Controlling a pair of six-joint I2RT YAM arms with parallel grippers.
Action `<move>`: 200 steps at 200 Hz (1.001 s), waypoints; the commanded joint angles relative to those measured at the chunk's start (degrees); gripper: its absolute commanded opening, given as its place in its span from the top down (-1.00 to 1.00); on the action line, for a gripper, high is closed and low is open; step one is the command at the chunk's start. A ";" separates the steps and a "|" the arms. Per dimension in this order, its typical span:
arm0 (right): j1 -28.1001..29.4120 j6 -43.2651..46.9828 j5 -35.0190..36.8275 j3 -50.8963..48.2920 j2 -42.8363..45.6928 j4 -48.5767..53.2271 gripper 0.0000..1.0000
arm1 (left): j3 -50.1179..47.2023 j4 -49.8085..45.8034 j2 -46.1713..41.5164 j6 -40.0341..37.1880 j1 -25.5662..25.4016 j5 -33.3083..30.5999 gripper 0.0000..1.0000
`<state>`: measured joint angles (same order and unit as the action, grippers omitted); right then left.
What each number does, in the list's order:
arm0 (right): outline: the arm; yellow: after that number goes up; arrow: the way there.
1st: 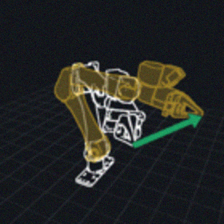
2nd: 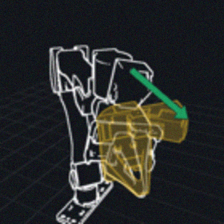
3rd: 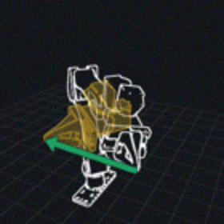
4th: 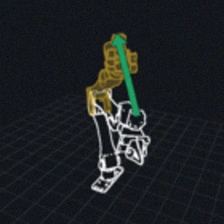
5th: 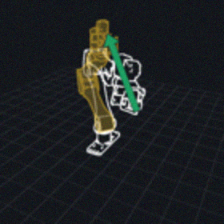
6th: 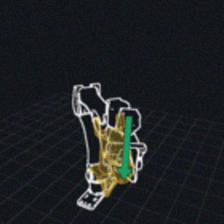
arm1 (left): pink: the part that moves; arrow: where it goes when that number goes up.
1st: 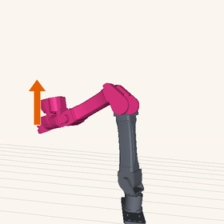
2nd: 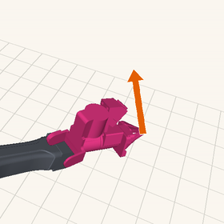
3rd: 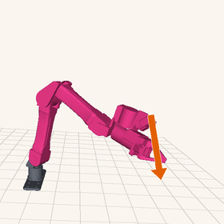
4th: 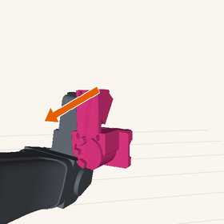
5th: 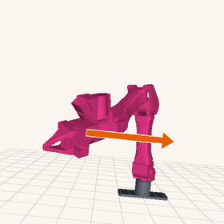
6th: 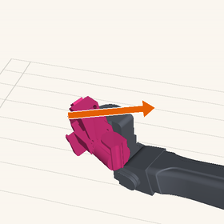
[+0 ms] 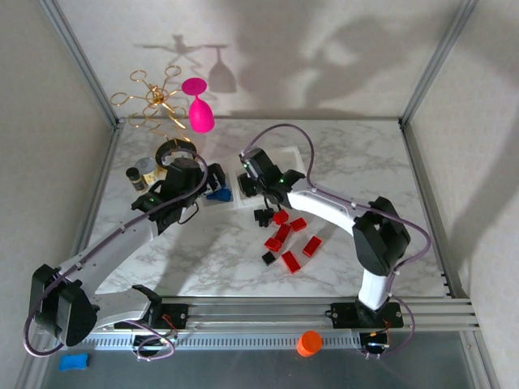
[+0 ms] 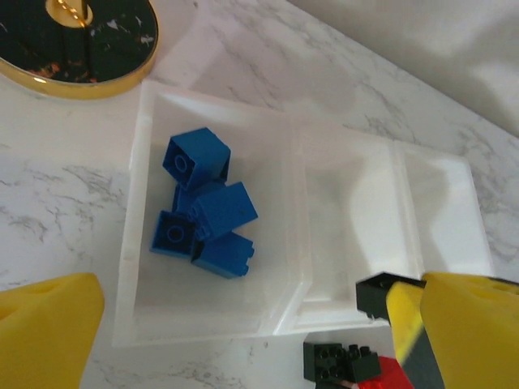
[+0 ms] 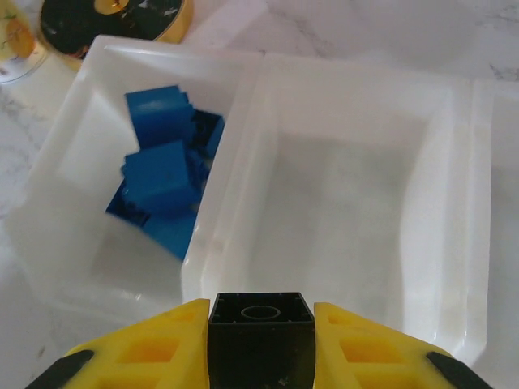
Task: Sort the legos into containers by color
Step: Place the lego in the container.
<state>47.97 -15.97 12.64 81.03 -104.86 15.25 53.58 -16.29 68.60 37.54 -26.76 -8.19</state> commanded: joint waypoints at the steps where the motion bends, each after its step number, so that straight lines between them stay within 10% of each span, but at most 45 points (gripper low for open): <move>1: -1.29 2.55 2.60 3.63 -4.72 -2.53 0.40 | 1.79 -0.97 0.00 -0.01 0.96 -2.70 -0.99; 79: -4.17 5.86 4.22 8.64 -9.01 -2.96 0.05 | 1.79 -0.50 0.71 0.52 1.63 -1.72 -0.99; 200: 0.62 -6.34 -2.07 -15.55 8.88 5.88 -0.18 | -5.62 -1.20 -5.88 3.99 -5.17 0.48 -0.99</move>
<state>46.94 -15.86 11.31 68.99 -96.95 17.45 49.74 -16.58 64.16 39.35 -30.57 -7.51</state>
